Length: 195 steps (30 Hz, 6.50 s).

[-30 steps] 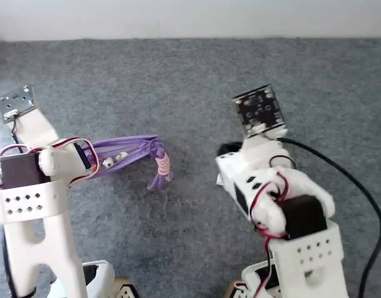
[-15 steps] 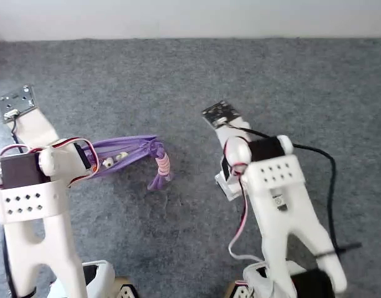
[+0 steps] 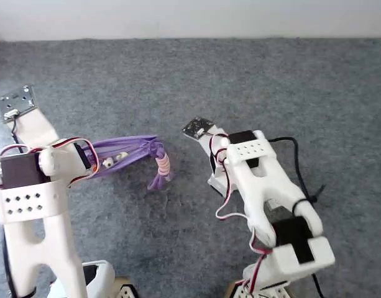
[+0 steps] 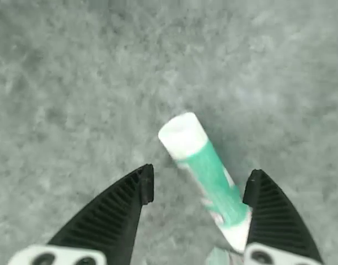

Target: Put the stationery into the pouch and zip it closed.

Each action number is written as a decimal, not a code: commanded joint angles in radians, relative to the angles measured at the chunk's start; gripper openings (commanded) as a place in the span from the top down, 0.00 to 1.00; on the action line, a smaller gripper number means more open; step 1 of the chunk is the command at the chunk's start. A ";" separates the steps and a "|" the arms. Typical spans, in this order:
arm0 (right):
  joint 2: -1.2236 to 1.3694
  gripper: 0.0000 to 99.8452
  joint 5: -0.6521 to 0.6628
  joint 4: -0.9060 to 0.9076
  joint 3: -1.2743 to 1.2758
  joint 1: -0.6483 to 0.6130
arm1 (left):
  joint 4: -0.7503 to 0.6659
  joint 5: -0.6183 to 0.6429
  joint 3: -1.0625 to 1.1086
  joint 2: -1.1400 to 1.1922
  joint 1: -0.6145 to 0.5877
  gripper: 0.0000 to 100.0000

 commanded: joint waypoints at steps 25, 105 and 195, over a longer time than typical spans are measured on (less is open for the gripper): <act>-0.829 0.99 -0.014 0.473 -0.055 0.036 | 0.017 0.021 -0.001 0.015 -0.006 0.99; -0.633 0.89 -0.634 -0.642 -0.011 -0.568 | 0.017 0.021 0.002 0.015 -0.012 0.99; -0.651 0.99 -0.763 0.325 -0.025 0.199 | -0.011 0.020 0.002 0.026 -0.005 0.99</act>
